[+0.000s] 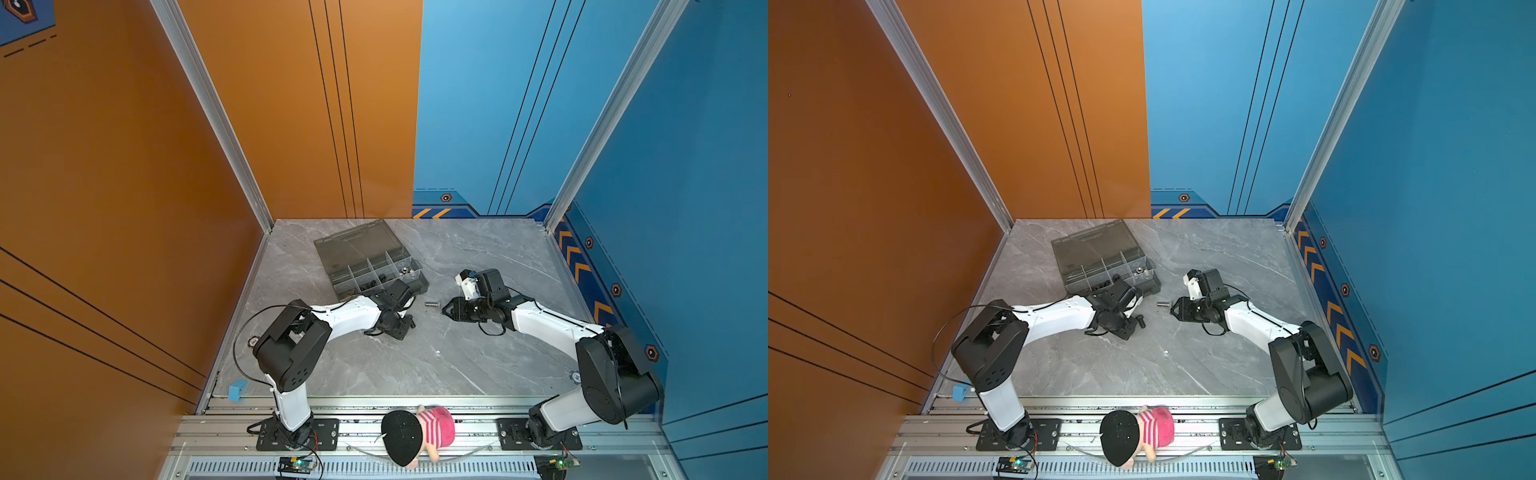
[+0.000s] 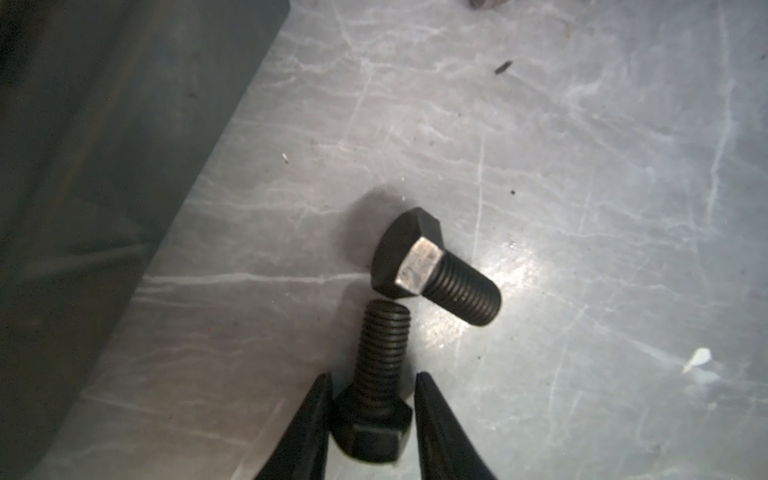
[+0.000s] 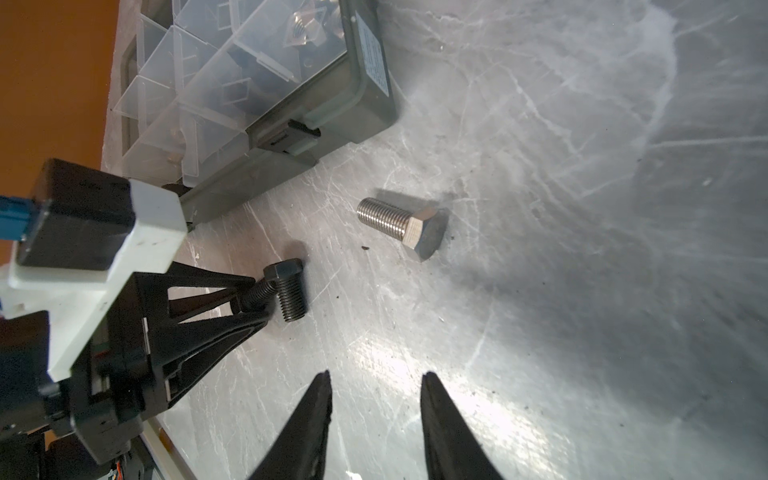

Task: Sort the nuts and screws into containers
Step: 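Lower the left gripper and close it on a black hex bolt, then lift the black bolt and carry it over the black-bolt compartment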

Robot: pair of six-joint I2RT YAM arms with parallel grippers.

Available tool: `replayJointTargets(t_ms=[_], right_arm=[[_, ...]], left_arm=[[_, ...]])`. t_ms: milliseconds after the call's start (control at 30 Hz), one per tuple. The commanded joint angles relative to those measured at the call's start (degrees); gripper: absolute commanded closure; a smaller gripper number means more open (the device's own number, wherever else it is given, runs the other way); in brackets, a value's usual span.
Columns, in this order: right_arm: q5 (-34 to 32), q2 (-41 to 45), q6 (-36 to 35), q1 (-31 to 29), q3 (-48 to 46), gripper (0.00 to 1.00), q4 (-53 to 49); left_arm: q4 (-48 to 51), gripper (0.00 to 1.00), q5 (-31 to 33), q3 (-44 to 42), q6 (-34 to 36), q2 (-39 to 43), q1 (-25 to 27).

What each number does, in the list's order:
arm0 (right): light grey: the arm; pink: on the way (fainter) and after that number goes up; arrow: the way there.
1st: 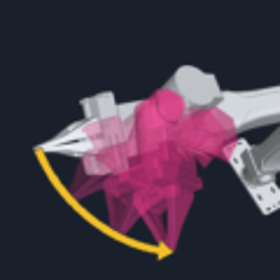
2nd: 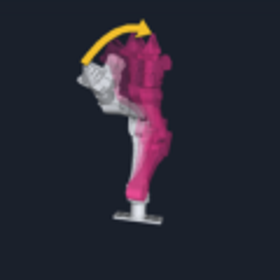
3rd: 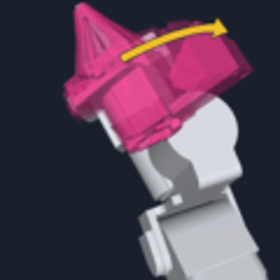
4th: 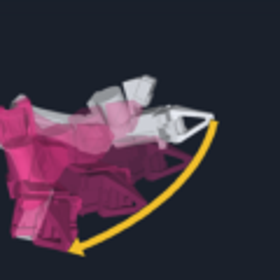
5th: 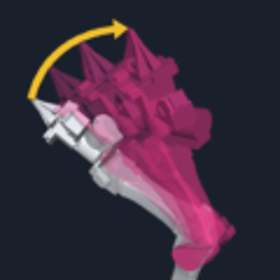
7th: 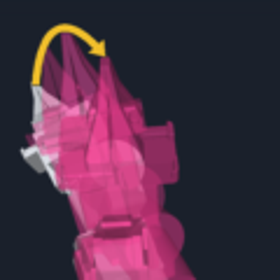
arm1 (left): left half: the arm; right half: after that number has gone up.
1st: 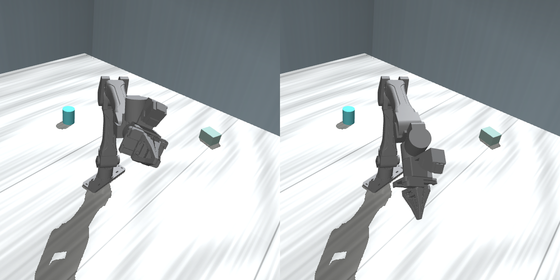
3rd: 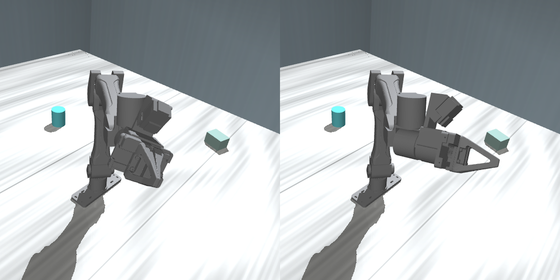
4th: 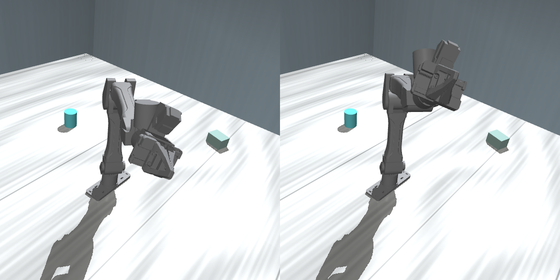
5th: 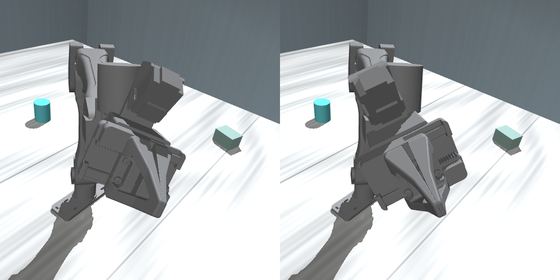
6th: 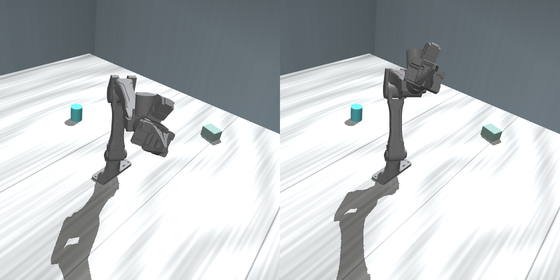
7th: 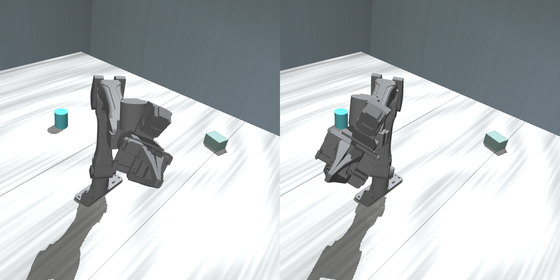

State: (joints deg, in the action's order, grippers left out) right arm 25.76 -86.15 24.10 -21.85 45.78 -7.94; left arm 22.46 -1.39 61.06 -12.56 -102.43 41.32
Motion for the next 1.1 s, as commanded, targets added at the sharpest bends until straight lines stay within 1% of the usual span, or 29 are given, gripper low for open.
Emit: replayJointTargets(t_ms=[0,67,100,133,167,200,467,600,700,833,1067], right_arm=[[0.26,-0.25,0.42,-0.01,-1.04,0.61,-0.89],[0.26,-0.16,0.43,0.04,-1.03,0.61,-0.94],[0.26,-0.16,0.42,-0.03,-1.07,0.61,-1.01],[0.26,-0.16,0.45,-0.02,-1.02,0.61,-0.92],[0.3,-0.16,0.43,-0.04,-1.04,0.61,-0.9],[0.26,-0.16,0.52,-0.03,-1.04,0.61,-0.91],[0.26,-0.12,0.58,-0.05,-1.0,0.61,-1.0],[0.35,-0.24,0.51,-0.17,-0.95,0.61,-0.82],[0.45,-0.25,0.51,-0.3,-0.94,0.61,-0.91],[0.46,-0.25,0.61,-0.39,-0.89,0.61,-0.93],[0.43,-0.41,0.49,-0.48,-0.71,0.61,-1.04]], left_arm=[[1.79,0.69,1.42,-0.5,-0.53,1.01,0.51],[1.8,0.72,1.74,-0.43,-0.67,1.18,0.44],[1.8,0.76,1.81,-0.41,-0.71,1.31,0.46],[1.8,0.84,1.98,-0.34,-0.81,1.47,0.47],[1.73,0.95,1.94,-0.33,-0.69,1.73,0.38],[1.63,1.0,1.8,-0.2,-0.51,1.83,0.27],[4.09,1.0,1.52,1.83,2.27,7.48,-0.96],[7.36,1.0,3.99,4.12,4.36,10.08,-1.82],[7.73,1.0,4.62,4.39,5.52,12.15,-3.85],[8.18,1.0,4.47,4.2,7.11,13.57,-7.88],[8.17,1.0,5.2,3.15,9.01,13.42,-13.62]])
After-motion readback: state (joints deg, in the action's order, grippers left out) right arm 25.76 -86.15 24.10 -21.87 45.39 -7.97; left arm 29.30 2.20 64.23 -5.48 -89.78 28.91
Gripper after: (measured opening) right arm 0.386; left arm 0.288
